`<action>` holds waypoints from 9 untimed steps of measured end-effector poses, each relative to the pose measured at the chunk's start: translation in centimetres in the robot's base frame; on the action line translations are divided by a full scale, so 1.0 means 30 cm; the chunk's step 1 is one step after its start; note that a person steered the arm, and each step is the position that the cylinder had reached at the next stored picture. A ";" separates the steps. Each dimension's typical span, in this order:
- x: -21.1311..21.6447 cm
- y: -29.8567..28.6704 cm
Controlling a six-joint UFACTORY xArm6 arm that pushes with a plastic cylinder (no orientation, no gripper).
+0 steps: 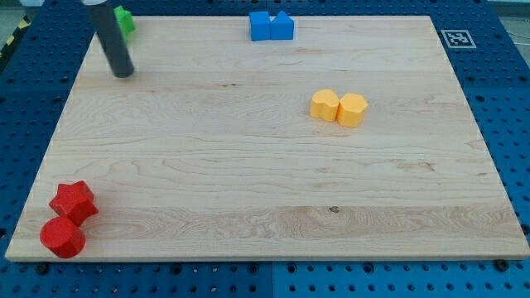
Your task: Move the arm left beside the green blocks
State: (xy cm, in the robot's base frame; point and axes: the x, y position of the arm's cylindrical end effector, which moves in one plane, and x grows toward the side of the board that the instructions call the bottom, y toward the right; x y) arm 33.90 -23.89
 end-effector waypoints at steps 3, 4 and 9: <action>0.003 -0.189; -0.033 -0.221; -0.306 -0.190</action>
State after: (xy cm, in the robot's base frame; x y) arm 24.71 -29.59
